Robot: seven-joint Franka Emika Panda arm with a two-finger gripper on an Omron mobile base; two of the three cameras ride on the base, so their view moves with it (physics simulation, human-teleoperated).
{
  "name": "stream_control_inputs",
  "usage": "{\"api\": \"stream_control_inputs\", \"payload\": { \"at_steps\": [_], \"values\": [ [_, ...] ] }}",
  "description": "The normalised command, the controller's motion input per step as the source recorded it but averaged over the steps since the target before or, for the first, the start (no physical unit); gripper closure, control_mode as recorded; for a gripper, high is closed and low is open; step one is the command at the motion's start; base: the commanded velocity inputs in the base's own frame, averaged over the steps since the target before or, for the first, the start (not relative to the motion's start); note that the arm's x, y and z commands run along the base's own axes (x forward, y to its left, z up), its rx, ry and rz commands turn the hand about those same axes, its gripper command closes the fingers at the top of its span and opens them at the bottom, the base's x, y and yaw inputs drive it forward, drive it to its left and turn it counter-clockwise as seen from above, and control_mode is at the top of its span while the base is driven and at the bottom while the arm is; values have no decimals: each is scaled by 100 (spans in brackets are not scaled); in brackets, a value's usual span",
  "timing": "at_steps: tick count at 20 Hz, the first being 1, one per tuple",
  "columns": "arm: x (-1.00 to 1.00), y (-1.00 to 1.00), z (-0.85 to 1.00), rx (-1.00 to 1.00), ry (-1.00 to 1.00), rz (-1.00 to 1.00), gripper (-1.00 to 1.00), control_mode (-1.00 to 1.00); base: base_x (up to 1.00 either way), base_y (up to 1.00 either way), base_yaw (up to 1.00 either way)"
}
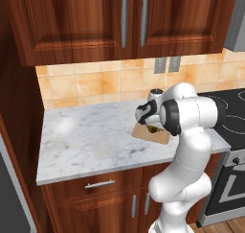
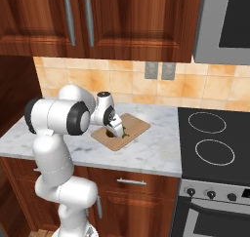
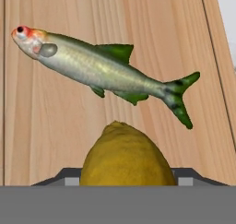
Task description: Retrieve a lemon from the fridge and place it on the cutting board with the fish.
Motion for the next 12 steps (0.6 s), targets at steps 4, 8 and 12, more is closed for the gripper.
{"api": "stream_control_inputs", "payload": {
  "at_steps": [4,8,12],
  "values": [
    [0,0,0,0,0,0,-100,-100,0,0,0],
    [0,0,0,0,0,0,-100,-100,0,0,0],
    [0,0,0,0,0,0,-100,-100,0,0,0]
  ]
}}
